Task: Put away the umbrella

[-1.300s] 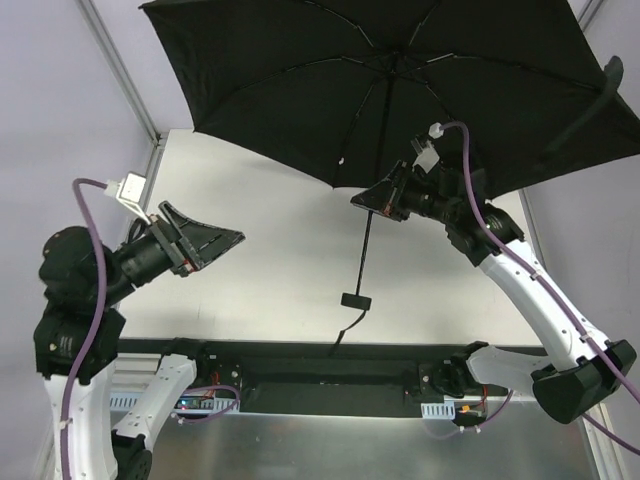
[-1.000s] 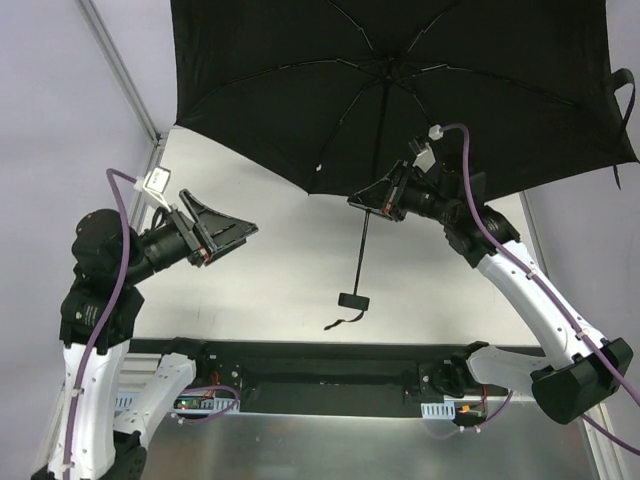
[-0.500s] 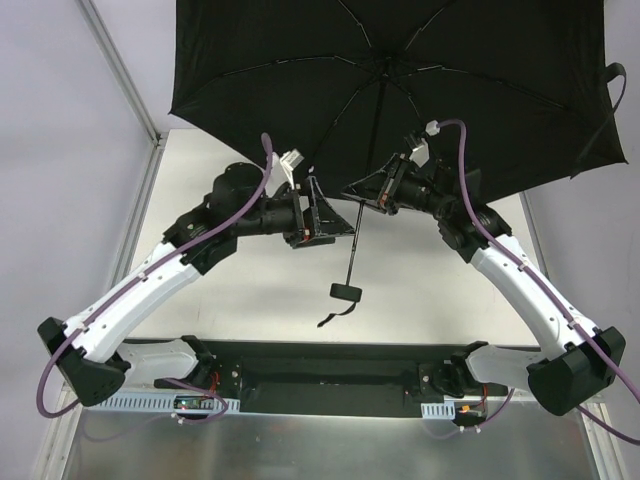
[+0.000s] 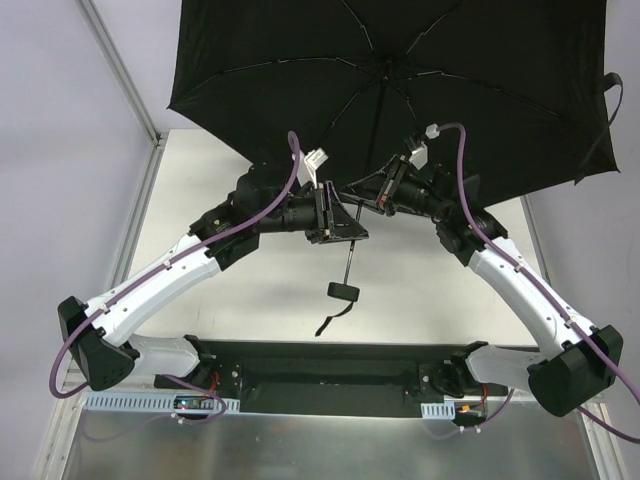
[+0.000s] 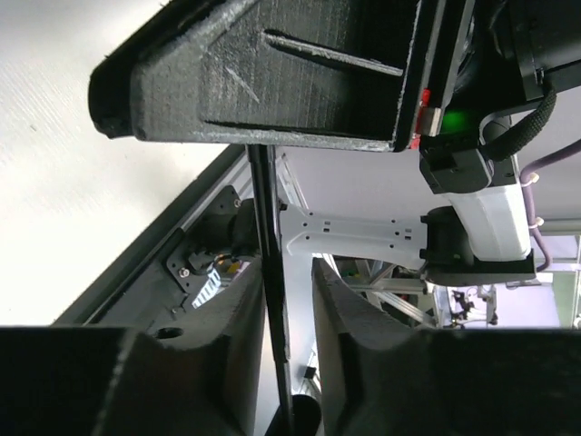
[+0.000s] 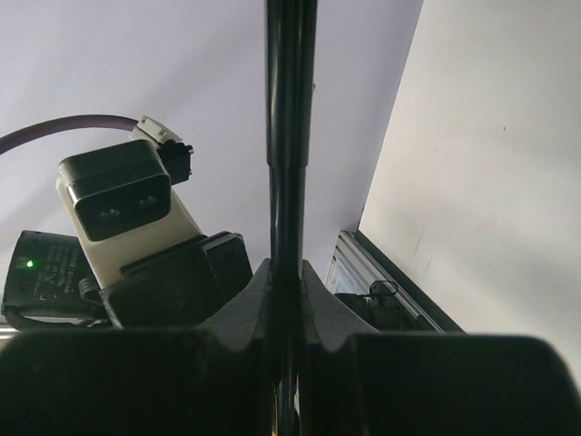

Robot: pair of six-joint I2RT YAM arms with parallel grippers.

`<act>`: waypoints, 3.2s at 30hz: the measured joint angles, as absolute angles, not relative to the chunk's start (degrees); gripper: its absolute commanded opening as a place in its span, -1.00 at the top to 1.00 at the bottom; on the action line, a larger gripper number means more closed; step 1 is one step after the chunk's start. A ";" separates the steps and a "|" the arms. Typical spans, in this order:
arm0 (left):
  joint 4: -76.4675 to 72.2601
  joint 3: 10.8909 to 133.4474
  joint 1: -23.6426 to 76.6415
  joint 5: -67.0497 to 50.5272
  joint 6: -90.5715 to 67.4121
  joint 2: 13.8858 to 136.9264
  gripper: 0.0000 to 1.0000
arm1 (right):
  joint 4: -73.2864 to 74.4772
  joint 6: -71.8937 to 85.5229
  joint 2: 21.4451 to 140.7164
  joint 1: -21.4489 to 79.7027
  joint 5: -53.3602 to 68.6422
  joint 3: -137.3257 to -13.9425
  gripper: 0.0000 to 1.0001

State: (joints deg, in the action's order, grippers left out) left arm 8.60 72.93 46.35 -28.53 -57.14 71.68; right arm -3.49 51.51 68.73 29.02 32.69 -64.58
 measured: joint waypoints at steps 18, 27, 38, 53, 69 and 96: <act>20.71 74.37 51.09 -12.51 -46.54 69.25 1.00 | 25.41 39.90 69.30 31.64 14.87 -81.38 -0.78; 23.57 74.54 52.21 -8.84 -43.66 68.69 1.00 | 38.96 35.59 78.26 37.71 -0.30 -93.97 -0.48; 24.93 74.52 52.21 -7.22 -42.48 67.77 1.00 | 47.66 32.93 87.35 42.11 -13.54 -106.69 -0.08; 25.87 73.91 52.10 -6.92 -46.30 63.75 -0.69 | 28.40 31.64 81.30 40.40 -0.05 -90.91 1.00; 7.97 65.10 52.07 -19.25 -59.57 64.12 -0.30 | -16.29 53.54 72.36 34.20 25.71 -70.24 1.00; 21.28 68.12 54.41 -8.58 -53.28 64.34 1.00 | 10.61 40.12 66.26 33.26 15.14 -75.61 -0.70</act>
